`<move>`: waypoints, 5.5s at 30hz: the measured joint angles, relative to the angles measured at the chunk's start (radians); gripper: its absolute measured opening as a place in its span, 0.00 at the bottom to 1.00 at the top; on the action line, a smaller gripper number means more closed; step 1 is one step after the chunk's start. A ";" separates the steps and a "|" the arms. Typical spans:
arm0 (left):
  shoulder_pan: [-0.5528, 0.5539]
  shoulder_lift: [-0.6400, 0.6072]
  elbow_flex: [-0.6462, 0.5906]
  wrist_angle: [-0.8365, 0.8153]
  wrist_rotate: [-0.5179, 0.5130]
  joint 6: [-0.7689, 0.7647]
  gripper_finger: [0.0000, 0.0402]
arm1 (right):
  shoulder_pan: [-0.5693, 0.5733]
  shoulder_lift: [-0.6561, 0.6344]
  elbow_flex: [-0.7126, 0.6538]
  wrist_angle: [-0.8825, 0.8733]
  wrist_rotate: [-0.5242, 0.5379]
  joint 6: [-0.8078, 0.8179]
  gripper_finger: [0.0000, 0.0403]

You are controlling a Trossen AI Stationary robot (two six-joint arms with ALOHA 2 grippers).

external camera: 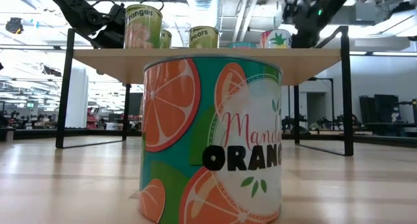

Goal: Pick and place cans onto a shelf
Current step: Put the canned pears on the shelf aligned with the other canned pears, then put the canned mandarin oranges on the shelf aligned with the canned corn

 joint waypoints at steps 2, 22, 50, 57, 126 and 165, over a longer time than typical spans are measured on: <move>0.000 0.000 0.000 0.000 0.000 0.000 0.00 | 0.056 -0.032 0.032 -0.035 0.074 0.021 0.00; 0.000 0.000 0.000 -0.011 -0.002 0.000 0.00 | 0.662 -0.018 0.330 -0.119 0.547 0.003 0.01; -0.003 0.000 0.000 -0.025 -0.001 -0.009 0.00 | 0.856 0.525 0.707 -0.439 0.441 -0.401 0.01; -0.003 0.000 0.000 -0.026 -0.001 -0.006 0.00 | 0.875 0.611 0.790 -0.566 0.442 -0.401 0.01; -0.003 -0.002 0.000 -0.022 0.025 0.007 0.00 | 0.793 0.361 0.082 0.256 0.360 -0.016 0.01; -0.003 -0.048 -0.001 0.000 0.028 0.032 0.00 | 1.000 0.012 -0.060 0.170 0.353 0.185 0.01</move>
